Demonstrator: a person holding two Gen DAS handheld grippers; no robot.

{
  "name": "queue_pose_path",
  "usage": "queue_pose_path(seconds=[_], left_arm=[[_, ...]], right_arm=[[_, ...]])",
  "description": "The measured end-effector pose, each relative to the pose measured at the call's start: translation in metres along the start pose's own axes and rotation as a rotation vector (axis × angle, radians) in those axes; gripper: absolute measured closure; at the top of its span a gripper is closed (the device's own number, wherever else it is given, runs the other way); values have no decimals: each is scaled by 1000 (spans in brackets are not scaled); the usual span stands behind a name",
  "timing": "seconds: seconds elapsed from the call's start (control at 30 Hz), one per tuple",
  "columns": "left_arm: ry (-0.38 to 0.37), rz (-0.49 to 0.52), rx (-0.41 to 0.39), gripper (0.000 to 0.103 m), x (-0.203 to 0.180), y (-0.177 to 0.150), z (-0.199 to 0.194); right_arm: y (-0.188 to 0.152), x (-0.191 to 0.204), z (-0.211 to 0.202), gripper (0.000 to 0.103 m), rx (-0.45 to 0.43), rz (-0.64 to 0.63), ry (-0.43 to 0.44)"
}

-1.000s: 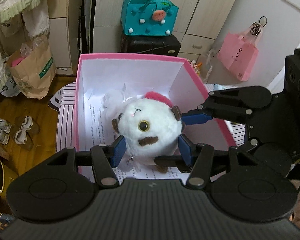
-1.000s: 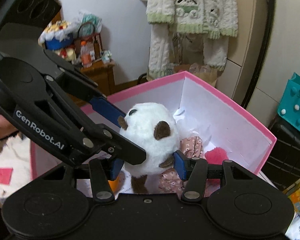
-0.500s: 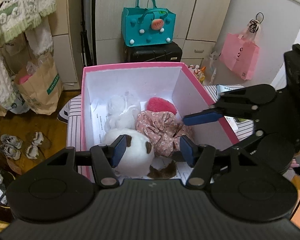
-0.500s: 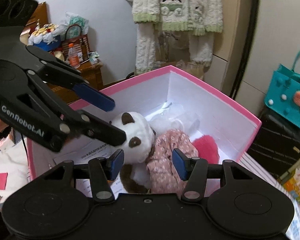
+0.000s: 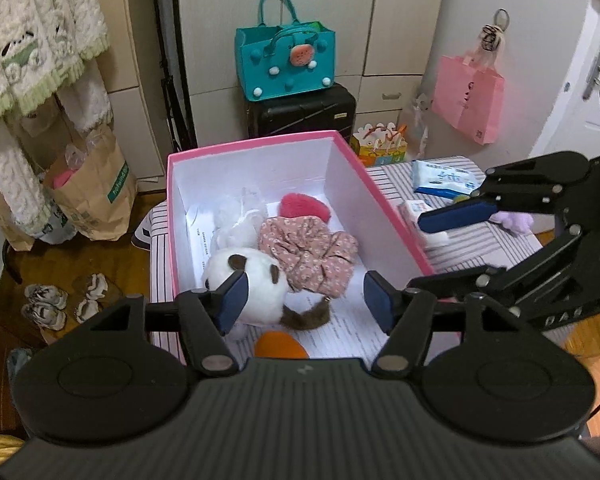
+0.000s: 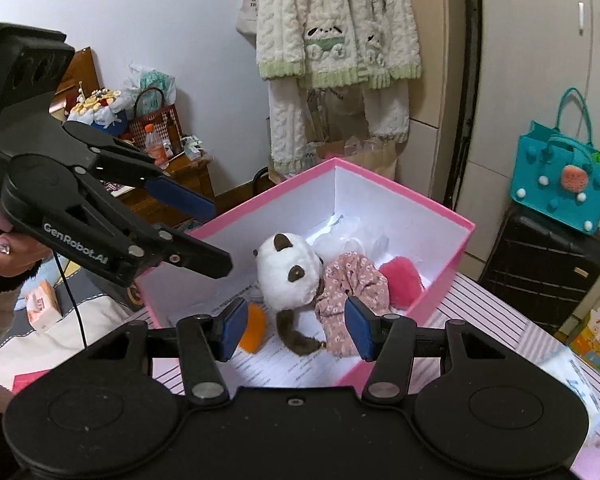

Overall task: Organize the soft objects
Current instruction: 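Open the left gripper to drop the white plush into the box, then move both grippers back toward the items left on the table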

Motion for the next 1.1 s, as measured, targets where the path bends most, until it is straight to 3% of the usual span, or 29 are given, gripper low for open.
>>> queue_pose_path(seconds=[0.2, 0.43, 0.77, 1.1], left_arm=[[9, 65, 47, 35, -19, -6, -28], [60, 145, 45, 30, -42, -17, -59], [-18, 230, 135, 28, -83, -48, -66], [-24, 305, 156, 27, -118, -68, -69]], right_arm=[[-10, 8, -37, 44, 11, 35, 0], [-27, 18, -72, 44, 10, 43, -23], [-60, 24, -101, 43, 19, 55, -40], [-108, 15, -121, 41, 31, 112, -70]])
Point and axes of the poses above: each gripper's, at about its wrist camera, not at the fingertips, and z roughly the way its jaws point, x to its left, y to its top, the point moved 3 cm from there along z, roughly the way its jaws point, and after that the axes turned 4 degrees about y, right-handed, at the moved point
